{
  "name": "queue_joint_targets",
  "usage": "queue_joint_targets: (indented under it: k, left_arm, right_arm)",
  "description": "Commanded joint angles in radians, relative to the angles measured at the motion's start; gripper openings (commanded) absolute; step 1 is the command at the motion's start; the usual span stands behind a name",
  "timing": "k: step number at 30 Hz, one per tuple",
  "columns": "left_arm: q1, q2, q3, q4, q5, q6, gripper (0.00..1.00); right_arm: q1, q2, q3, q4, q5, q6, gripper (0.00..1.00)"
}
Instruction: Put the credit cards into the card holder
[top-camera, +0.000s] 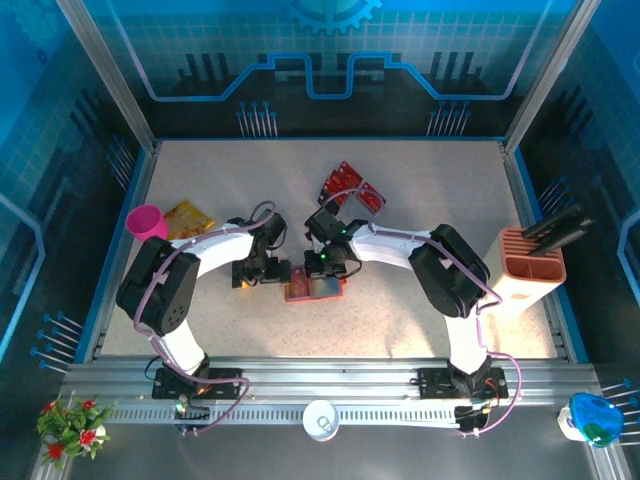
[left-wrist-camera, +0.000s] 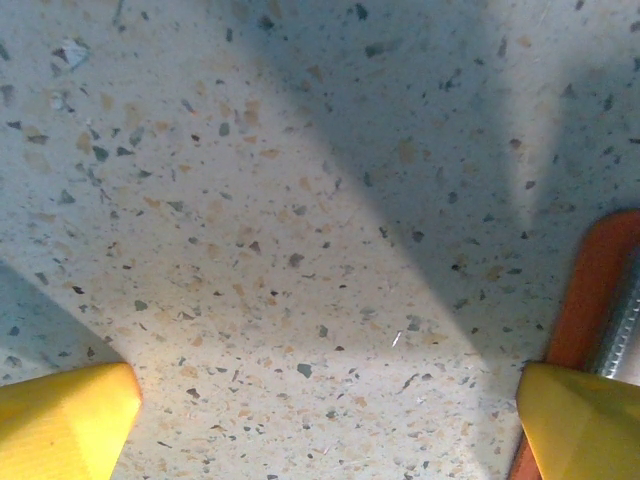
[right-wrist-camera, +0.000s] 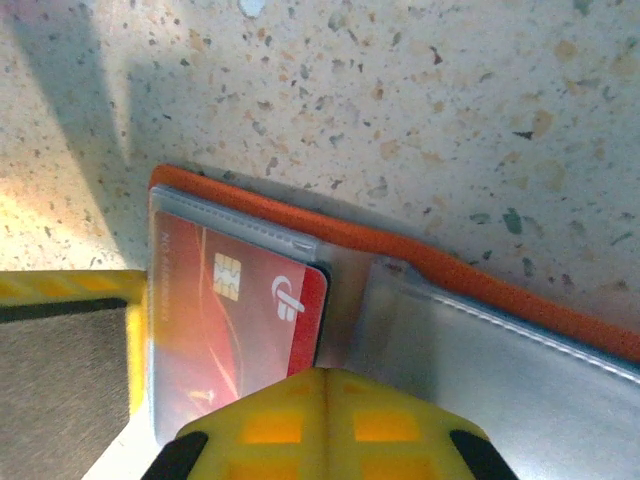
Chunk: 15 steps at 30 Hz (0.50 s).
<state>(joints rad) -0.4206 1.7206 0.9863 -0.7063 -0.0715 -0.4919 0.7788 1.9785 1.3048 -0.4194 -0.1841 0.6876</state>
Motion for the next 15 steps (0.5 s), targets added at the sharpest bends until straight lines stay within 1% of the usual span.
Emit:
queue_joint_targets:
  k: [1, 5, 10, 15]
  left_arm:
    - [0.006, 0.006, -0.027, 0.063, 0.063, 0.001, 0.99]
    - [0.006, -0.031, -0.01, 0.045, 0.048, -0.014, 0.99]
    - [0.007, -0.081, 0.018, 0.012, 0.024, -0.045, 0.99]
    - [0.003, -0.138, 0.034, 0.013, 0.037, -0.072, 0.99]
  right_arm:
    - [0.01, -0.087, -0.014, -0.011, -0.023, 0.011, 0.03]
    - [-0.012, -0.154, -0.052, -0.03, -0.01, -0.006, 0.07]
    - [-0.053, -0.237, -0.113, -0.057, 0.001, -0.033, 0.18]
    - [-0.101, -0.292, -0.169, -0.055, 0.012, -0.061, 0.22]
